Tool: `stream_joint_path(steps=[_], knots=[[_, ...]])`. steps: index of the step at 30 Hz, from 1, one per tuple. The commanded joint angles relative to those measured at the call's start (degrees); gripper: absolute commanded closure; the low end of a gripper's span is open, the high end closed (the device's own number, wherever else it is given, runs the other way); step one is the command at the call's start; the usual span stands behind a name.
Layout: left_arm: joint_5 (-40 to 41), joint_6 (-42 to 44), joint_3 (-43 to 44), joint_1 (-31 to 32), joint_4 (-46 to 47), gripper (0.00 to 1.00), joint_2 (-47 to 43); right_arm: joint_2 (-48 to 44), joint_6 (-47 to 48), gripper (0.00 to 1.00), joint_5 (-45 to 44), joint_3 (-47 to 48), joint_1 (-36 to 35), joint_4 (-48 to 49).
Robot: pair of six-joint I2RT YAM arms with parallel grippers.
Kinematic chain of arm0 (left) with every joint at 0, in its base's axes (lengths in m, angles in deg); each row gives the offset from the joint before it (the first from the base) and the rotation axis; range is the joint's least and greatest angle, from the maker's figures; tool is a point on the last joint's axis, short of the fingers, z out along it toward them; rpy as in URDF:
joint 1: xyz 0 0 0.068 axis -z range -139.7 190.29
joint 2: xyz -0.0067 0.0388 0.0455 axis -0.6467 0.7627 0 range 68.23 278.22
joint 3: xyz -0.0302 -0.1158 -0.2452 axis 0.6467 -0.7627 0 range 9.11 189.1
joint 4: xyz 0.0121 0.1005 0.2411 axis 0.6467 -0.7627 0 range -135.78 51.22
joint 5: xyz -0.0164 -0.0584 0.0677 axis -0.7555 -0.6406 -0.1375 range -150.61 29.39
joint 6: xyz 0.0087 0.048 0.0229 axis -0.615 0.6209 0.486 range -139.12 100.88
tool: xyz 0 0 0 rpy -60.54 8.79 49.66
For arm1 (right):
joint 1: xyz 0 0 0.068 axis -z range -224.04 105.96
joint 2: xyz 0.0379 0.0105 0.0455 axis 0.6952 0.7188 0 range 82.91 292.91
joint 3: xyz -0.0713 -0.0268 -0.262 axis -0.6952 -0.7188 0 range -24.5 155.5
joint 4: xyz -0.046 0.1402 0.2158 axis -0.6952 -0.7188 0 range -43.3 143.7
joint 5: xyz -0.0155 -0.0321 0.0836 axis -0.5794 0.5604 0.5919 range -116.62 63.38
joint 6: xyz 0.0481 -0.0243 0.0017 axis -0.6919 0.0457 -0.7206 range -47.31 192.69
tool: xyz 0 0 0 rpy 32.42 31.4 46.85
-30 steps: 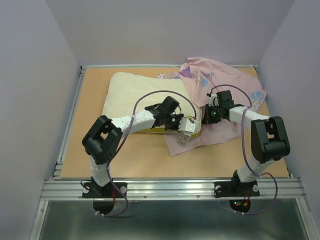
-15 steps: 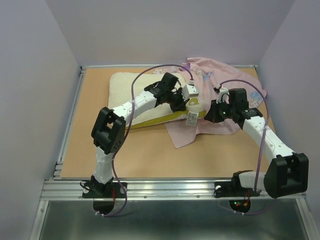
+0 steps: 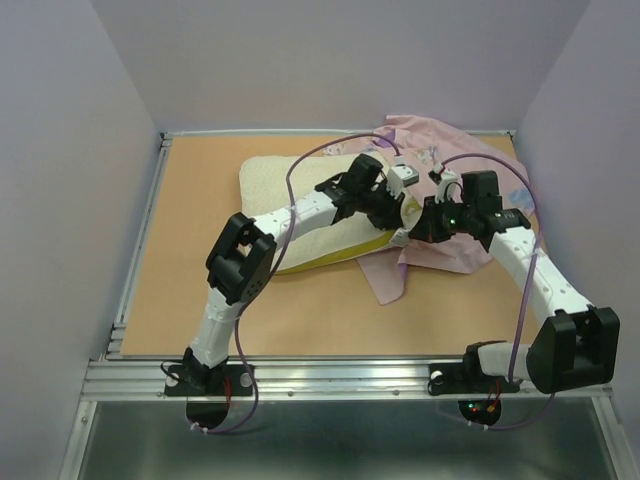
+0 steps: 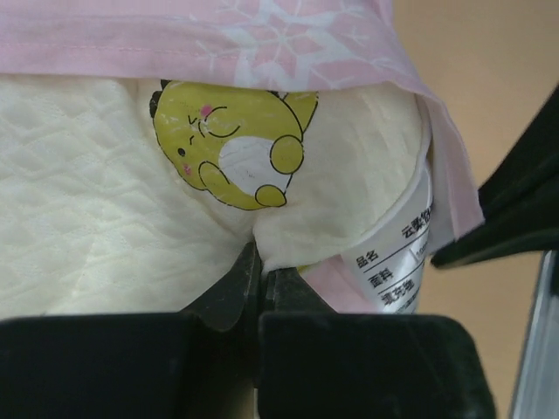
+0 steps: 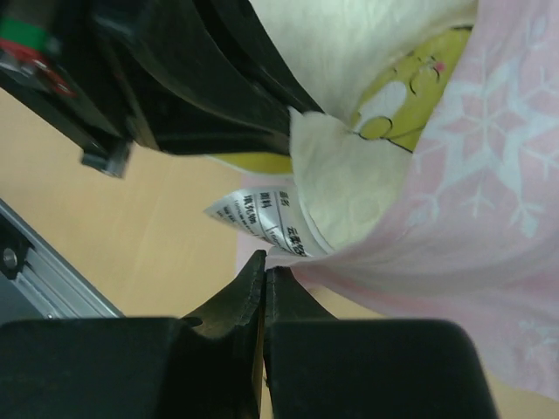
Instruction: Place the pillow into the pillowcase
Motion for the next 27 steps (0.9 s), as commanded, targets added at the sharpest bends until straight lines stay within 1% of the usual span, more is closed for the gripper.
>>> stream_joint_path(steps=[1,5,7,9,12,14,17,18,19,20,21,22,23,24,25,26,27], knots=[[0.14,-14.56,0.27,1.67,14.42,1.00,0.78,-0.50,-2.45,0.99,8.81,5.65,-0.56,-0.46],[-0.65,-20.62,-2.88,0.62,20.30,1.00,0.79,-0.51,-2.28,1.00,9.08,5.30,-0.56,-0.46],[-0.48,-20.55,-3.76,0.62,20.67,1.00,0.52,-0.42,-2.54,1.00,9.17,4.77,-0.56,-0.46],[3.38,-20.81,-5.61,0.71,19.36,1.00,0.26,-0.42,-2.98,0.99,11.01,4.07,-0.56,-0.46],[2.43,-23.61,-6.58,-0.08,19.00,1.00,1.40,-1.47,-4.65,0.99,15.22,3.19,-0.47,-0.46],[3.30,-25.98,-5.88,0.00,18.30,1.00,2.80,-2.61,-4.83,0.99,18.20,2.49,-0.56,-0.46],[3.65,-28.37,-2.73,0.27,16.71,1.00,5.44,-2.62,-4.39,0.99,17.35,1.35,-0.56,-0.55],[4.96,-26.11,-2.10,0.62,14.62,1.00,5.62,-2.53,-3.95,1.00,16.39,1.08,-0.56,-0.64],[5.76,-24.43,-1.84,1.05,13.82,0.94,5.36,-2.35,-3.16,1.00,14.90,0.82,-0.56,-0.55],[5.76,-22.67,-2.27,1.41,13.11,0.89,4.05,-1.65,-2.89,0.99,10.53,0.12,-0.56,-0.64],[5.33,-19.70,-3.32,1.41,12.85,0.77,2.91,-1.13,-1.93,0.99,8.40,-0.23,-0.47,-0.47],[4.54,-18.45,-4.81,1.24,12.84,0.70,-0.06,-0.42,-1.40,1.00,6.73,-0.67,-0.56,-0.55],[1.75,-17.05,-6.56,0.97,12.93,0.61,-1.83,0.10,-1.05,0.99,3.58,-1.29,-0.56,-0.55],[0.33,-14.60,-10.93,-0.25,13.28,0.49,-6.29,0.81,-0.52,1.00,2.33,-1.64,-0.56,-0.55],[-2.12,-13.09,-16.02,-0.87,13.54,0.44,-8.77,0.99,-0.34,0.99,0.75,-2.17,-0.56,-0.46],[-2.75,-11.68,-16.07,-1.74,13.72,0.38,-11.41,1.16,-0.34,0.99,-0.14,-2.17,-0.47,-0.38],[-3.20,-10.45,-21.12,-3.23,13.46,0.32,-14.13,1.69,-0.34,0.99,-0.76,-2.61,-0.56,0.06]])
